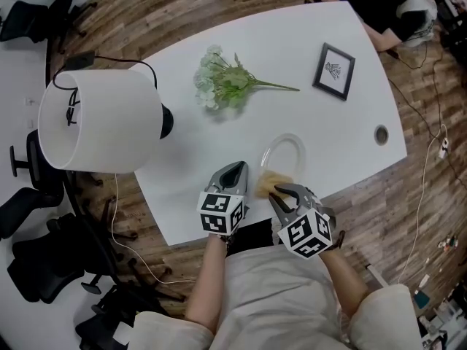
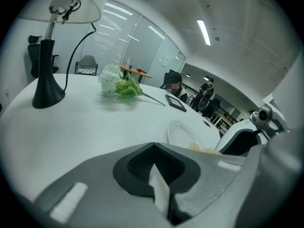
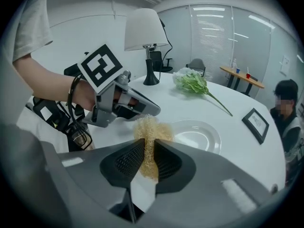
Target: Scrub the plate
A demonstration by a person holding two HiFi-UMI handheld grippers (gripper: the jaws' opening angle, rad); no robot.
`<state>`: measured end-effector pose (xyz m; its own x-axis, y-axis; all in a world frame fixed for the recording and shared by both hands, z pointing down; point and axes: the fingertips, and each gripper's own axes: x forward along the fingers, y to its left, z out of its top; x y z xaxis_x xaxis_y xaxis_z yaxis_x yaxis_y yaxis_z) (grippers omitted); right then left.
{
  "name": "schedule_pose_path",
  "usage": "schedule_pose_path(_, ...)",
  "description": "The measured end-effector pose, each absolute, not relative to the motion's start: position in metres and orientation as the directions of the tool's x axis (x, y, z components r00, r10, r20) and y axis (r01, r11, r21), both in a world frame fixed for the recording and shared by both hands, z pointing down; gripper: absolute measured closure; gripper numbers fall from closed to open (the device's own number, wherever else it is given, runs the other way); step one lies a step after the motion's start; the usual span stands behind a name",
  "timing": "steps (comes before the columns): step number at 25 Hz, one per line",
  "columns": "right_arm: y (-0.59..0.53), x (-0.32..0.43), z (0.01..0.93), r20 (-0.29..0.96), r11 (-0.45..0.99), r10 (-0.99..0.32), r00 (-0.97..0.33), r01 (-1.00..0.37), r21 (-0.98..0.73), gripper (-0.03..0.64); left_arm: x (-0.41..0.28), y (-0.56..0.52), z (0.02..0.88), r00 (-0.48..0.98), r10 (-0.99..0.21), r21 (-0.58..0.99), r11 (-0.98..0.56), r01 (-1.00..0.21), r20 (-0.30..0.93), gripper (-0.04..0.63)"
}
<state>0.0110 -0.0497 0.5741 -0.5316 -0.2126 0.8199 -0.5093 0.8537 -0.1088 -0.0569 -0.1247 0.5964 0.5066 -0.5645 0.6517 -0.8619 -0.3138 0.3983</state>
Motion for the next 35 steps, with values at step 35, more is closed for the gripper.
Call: schedule_pose_path(35, -0.131, 0.045, 0.589, 0.794, 0.784, -0.377, -0.477, -0.620, 0.000, 0.528, -0.057, -0.125, 0.598, 0.482, -0.564, 0.371, -0.309, -0.876, 0.670, 0.594)
